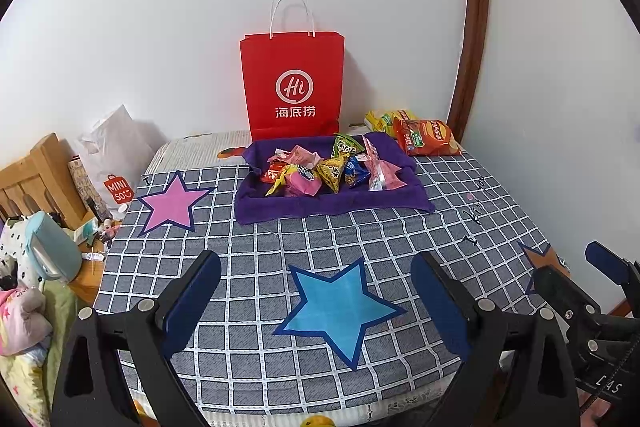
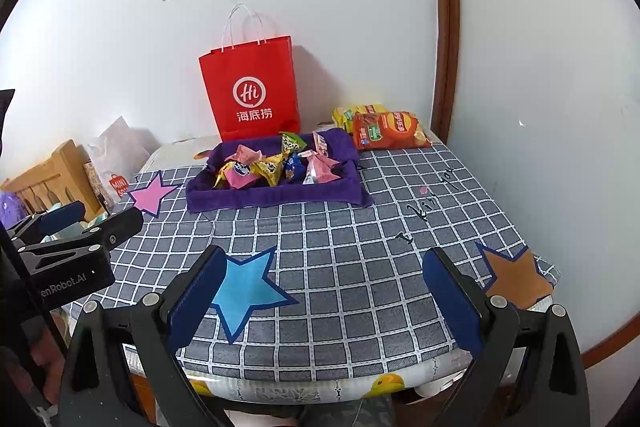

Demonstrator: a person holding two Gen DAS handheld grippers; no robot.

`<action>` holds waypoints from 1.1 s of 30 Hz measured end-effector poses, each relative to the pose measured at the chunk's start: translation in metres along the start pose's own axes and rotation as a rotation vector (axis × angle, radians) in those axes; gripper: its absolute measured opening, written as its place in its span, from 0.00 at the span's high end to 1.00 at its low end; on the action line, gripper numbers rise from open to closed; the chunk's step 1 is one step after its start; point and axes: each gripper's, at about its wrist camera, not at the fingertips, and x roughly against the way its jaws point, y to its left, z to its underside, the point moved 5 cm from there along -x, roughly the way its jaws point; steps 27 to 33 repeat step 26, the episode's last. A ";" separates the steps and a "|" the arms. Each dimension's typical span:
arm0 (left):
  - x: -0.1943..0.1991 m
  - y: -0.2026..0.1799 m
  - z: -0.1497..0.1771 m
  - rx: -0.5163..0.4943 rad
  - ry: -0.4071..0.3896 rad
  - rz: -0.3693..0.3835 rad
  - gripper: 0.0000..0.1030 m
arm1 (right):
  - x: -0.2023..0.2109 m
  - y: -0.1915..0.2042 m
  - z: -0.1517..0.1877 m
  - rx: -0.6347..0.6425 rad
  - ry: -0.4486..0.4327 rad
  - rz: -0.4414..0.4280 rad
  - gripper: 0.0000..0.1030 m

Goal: Organize snacks

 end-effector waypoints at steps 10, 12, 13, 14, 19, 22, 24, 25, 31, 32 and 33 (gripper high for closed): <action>0.003 -0.003 -0.002 0.008 -0.007 0.003 0.07 | 0.004 0.002 -0.001 -0.006 -0.010 -0.001 0.05; 0.004 -0.004 -0.002 0.010 -0.009 0.004 0.07 | 0.006 0.002 -0.002 -0.005 -0.016 -0.003 0.05; 0.004 -0.004 -0.003 0.011 -0.010 0.004 0.07 | 0.008 0.003 -0.002 -0.005 -0.021 -0.004 0.05; 0.004 -0.003 -0.003 0.012 -0.010 0.004 0.07 | 0.010 0.003 -0.003 -0.004 -0.027 -0.006 0.05; 0.005 -0.004 -0.003 0.027 -0.008 0.023 0.07 | 0.014 0.005 -0.005 -0.006 -0.045 -0.012 0.05; 0.004 -0.006 -0.003 0.022 -0.014 0.022 0.07 | 0.009 0.005 -0.005 -0.013 -0.040 -0.021 0.05; 0.002 -0.006 -0.003 0.019 -0.016 0.016 0.07 | 0.003 0.005 -0.004 -0.017 -0.030 -0.024 0.05; -0.001 -0.006 -0.003 0.016 -0.017 0.017 0.07 | 0.001 0.005 -0.003 -0.017 -0.027 -0.025 0.05; -0.003 -0.006 -0.002 0.013 -0.016 0.017 0.07 | -0.003 0.006 -0.002 -0.016 -0.022 -0.026 0.05; -0.003 -0.006 -0.002 0.013 -0.016 0.017 0.07 | -0.003 0.006 -0.002 -0.016 -0.022 -0.026 0.05; -0.003 -0.006 -0.002 0.013 -0.016 0.017 0.07 | -0.003 0.006 -0.002 -0.016 -0.022 -0.026 0.05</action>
